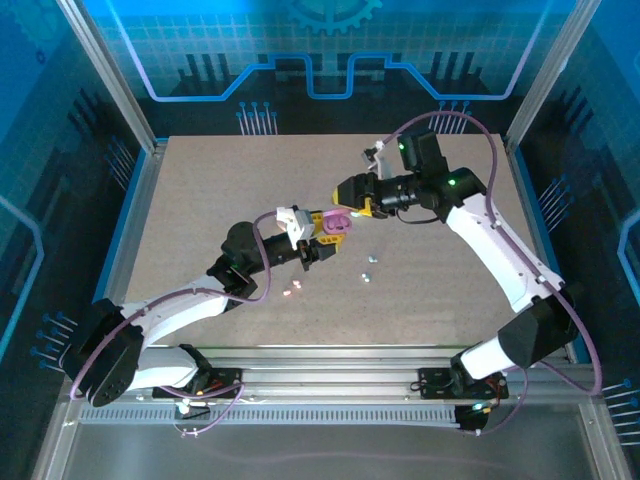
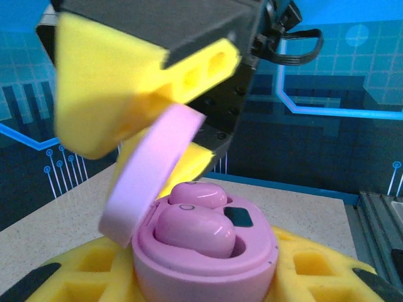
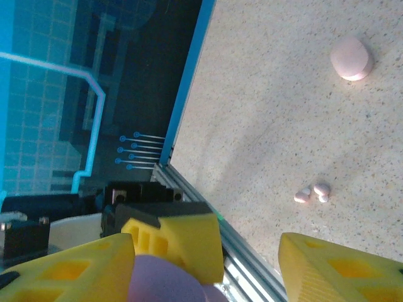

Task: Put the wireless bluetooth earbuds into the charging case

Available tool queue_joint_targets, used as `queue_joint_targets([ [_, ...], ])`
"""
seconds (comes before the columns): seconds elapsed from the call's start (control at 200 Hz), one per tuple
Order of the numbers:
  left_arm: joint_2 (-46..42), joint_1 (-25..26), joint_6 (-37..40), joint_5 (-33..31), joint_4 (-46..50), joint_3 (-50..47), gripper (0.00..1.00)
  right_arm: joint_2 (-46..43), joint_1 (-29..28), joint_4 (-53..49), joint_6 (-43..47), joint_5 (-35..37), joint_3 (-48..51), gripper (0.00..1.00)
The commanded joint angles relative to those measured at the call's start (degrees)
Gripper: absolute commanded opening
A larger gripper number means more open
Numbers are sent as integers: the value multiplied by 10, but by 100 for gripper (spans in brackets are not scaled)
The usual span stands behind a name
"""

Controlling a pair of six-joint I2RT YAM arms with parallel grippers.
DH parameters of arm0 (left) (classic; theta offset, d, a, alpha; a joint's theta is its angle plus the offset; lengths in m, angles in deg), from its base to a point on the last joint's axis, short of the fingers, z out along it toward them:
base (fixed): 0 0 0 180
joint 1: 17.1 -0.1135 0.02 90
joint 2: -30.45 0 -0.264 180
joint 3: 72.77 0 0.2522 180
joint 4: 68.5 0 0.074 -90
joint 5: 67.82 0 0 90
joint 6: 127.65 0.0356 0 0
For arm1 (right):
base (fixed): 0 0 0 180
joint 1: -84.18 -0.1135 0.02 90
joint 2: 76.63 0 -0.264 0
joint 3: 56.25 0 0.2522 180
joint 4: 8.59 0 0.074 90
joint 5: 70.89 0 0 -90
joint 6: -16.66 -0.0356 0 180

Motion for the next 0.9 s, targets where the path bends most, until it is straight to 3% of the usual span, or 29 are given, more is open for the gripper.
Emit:
queue_joint_targets([
  [0.0,-11,4,13,-8,-22,21,33,-30,9,-5,12,-43,17,64],
  [0.14,-10,4,10,-8,-27,21,33,-43,25,2,13,-79,42,64],
  [0.33,-7,4,-5,-4,-43,21,33,-40,32,59,-16,-185,89,61],
  [0.49,-4,5,-9,-1,-47,24,33,-23,30,72,-35,-226,101,53],
  [0.7,-2,5,-9,-1,-46,26,35,-7,19,101,-47,-261,107,52],
  [0.78,0,5,-8,-2,-44,26,35,-6,17,102,-47,-258,108,47],
  [0.895,0,4,-6,-8,-37,26,35,-4,17,103,-47,-257,105,31],
])
